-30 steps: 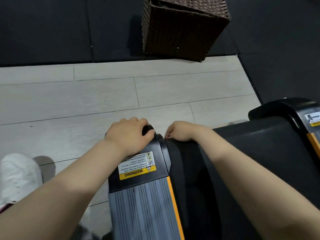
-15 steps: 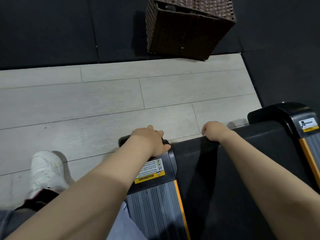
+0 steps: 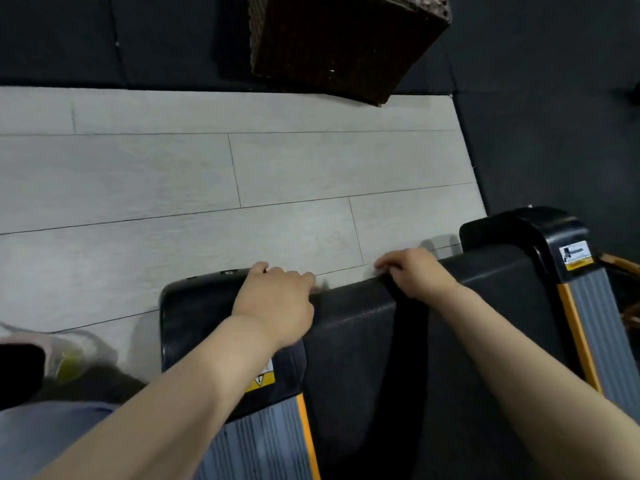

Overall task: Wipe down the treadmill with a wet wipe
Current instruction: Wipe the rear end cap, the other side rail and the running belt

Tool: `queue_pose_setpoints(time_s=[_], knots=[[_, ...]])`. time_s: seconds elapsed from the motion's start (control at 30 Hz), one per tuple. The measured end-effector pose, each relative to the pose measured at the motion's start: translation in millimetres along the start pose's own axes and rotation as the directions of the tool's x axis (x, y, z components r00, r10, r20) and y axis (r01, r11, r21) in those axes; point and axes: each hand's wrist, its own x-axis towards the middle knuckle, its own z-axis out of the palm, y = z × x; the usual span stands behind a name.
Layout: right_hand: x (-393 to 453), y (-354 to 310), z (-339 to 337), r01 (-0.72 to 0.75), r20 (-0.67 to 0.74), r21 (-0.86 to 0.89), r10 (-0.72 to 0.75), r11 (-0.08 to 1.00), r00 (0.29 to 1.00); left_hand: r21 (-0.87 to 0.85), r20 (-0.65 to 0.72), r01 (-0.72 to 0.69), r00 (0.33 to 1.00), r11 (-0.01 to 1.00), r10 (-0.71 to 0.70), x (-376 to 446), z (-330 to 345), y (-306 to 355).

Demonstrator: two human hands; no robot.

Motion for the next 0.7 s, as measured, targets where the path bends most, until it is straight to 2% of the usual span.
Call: queue_pose_setpoints(time_s=[0.07,0.13,0.2,0.3,0.33,0.4,0.47,0.53,0.63,0.7], knots=[[6.4,43.1,-19.5,-0.175,-0.114,-0.015,0.172,0.985,0.979,0.047,0.017,0.020,1.000,0.999,-0.021,1.8,-0.7,4.3],[3.7,45.4,-16.9,-0.225,-0.192,0.074,0.236,0.971,0.953,0.082,0.067,0.023,0.997,0.996,-0.029,7.5,-9.1,11.3],[-9.0,6.3,7.2,-0.120,-0.193,0.140,0.146,0.983,0.970,0.144,0.120,-0.001,0.993,0.990,-0.016,13.4,-16.1,19.9],[-36.6,-52.9,31.5,0.134,-0.091,0.207,-0.117,0.969,0.989,0.146,0.161,-0.075,0.986,0.986,0.051,22.3,-8.1,29.1],[-37.4,-53.8,31.3,0.180,-0.072,0.216,-0.168,0.960,0.983,0.126,0.167,-0.084,0.984,0.988,0.063,24.0,-1.7,29.1],[-24.9,-26.7,18.5,0.177,-0.057,0.182,-0.170,0.967,0.984,0.117,0.182,-0.087,0.981,0.989,0.065,26.4,6.9,26.7],[-8.7,20.5,1.6,0.075,-0.071,0.063,-0.070,0.995,0.995,0.109,0.208,-0.079,0.977,0.991,0.055,27.5,8.5,25.8],[-2.3,73.2,-18.4,-0.079,-0.150,-0.015,0.076,0.997,0.986,0.099,0.258,-0.049,0.966,0.994,0.022,28.2,4.5,28.6],[-2.1,120.9,-35.2,-0.263,-0.351,0.097,0.280,0.960,0.894,0.100,0.359,0.018,0.932,0.995,-0.053,35.7,-8.8,41.1],[-5.4,106.4,-24.8,-0.248,-0.374,0.166,0.294,0.954,0.880,0.091,0.373,-0.004,0.927,0.996,-0.030,44.9,-14.2,54.9]])
